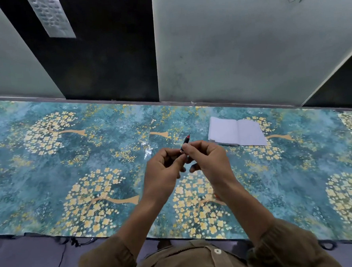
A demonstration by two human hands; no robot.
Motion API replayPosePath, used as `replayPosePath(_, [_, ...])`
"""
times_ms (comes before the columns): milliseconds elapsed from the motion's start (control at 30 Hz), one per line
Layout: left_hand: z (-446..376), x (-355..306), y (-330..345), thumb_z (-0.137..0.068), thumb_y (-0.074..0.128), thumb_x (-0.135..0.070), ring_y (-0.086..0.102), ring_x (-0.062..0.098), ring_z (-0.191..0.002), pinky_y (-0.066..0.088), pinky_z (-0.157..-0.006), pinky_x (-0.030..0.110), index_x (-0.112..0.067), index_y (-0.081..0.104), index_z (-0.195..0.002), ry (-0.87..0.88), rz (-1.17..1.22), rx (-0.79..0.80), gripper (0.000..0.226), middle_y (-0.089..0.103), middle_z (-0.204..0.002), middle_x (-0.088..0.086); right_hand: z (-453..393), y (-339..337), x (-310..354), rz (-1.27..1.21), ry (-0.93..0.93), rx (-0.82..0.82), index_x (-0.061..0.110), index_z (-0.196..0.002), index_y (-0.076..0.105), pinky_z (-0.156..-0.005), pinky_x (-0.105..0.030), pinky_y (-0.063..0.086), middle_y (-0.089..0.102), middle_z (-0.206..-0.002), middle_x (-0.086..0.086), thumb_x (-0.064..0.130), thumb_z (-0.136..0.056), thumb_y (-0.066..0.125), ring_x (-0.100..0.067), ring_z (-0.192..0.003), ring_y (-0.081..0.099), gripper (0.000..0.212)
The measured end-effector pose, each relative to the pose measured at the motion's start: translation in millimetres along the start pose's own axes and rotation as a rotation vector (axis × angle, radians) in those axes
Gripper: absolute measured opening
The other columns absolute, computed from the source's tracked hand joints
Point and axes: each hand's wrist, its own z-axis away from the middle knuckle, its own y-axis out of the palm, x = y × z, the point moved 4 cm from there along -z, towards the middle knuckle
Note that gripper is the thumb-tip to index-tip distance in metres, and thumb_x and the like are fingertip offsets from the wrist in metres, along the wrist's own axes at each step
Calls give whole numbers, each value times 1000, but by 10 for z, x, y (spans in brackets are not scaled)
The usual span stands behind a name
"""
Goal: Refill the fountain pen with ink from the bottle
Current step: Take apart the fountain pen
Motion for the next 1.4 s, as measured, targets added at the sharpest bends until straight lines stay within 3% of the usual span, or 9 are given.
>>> replayPosePath(233, [122,-380,510,-84,76,-13,67,12,-61,51,-54,22,-3,70,-90,123,-21,5,13,72,-71,7,82,-502,333,-26,-118,-19,8,-86,78,-56,-28,50,75,-76,-14,17,-87,75,-16,-66,65,10])
replayPosePath(433, [282,-462,870,-89,70,-5,68,17,-64,55,-57,30,-3,70,-92,146,-16,79,4,75,-77,10,208,-920,395,-62,-132,116,5,-105,75,-63,-26,52,75,-84,-5,8,-95,63,-13,-76,66,16])
replayPosePath(600, [431,-523,1138,-88,72,-8,68,18,-64,54,-57,28,-4,70,-91,172,-43,64,6,73,-73,8,310,-1162,413,-194,-157,79,1,-101,69,-67,-40,55,68,-83,-14,14,-88,73,-24,-75,64,19])
replayPosePath(667, [484,-542,1214,-88,72,-10,68,20,-65,54,-58,29,-5,70,-91,185,-52,70,6,73,-74,9,338,-1230,412,-248,-161,60,-5,-96,66,-66,-38,53,66,-79,-15,15,-86,75,-25,-72,63,23])
replayPosePath(800, [586,-590,1295,-88,72,-10,68,22,-66,54,-58,30,-7,70,-94,208,-71,52,6,73,-74,10,416,-1301,423,-326,-150,93,-1,-100,72,-65,-31,52,70,-79,-9,9,-91,68,-20,-74,64,14])
replayPosePath(933, [682,-620,1332,-89,71,-8,68,22,-66,54,-59,31,-7,70,-94,225,-96,36,5,74,-77,11,486,-1349,411,-359,-156,133,5,-108,72,-70,-34,53,70,-85,-8,7,-93,66,-20,-78,63,17])
replayPosePath(1167, [876,-603,1404,-88,71,-8,65,20,-64,53,-57,36,-3,67,-92,238,-134,2,7,72,-72,9,612,-1365,295,-431,-128,119,3,-88,69,-76,-45,53,67,-75,-10,13,-84,77,-26,-73,62,13])
replayPosePath(1400, [993,-500,1351,-89,70,-3,64,23,-65,51,-56,32,-4,68,-93,207,-104,-19,5,71,-72,10,738,-1339,228,-415,-107,160,3,-102,73,-70,-39,51,71,-82,-5,7,-90,69,-22,-76,64,14])
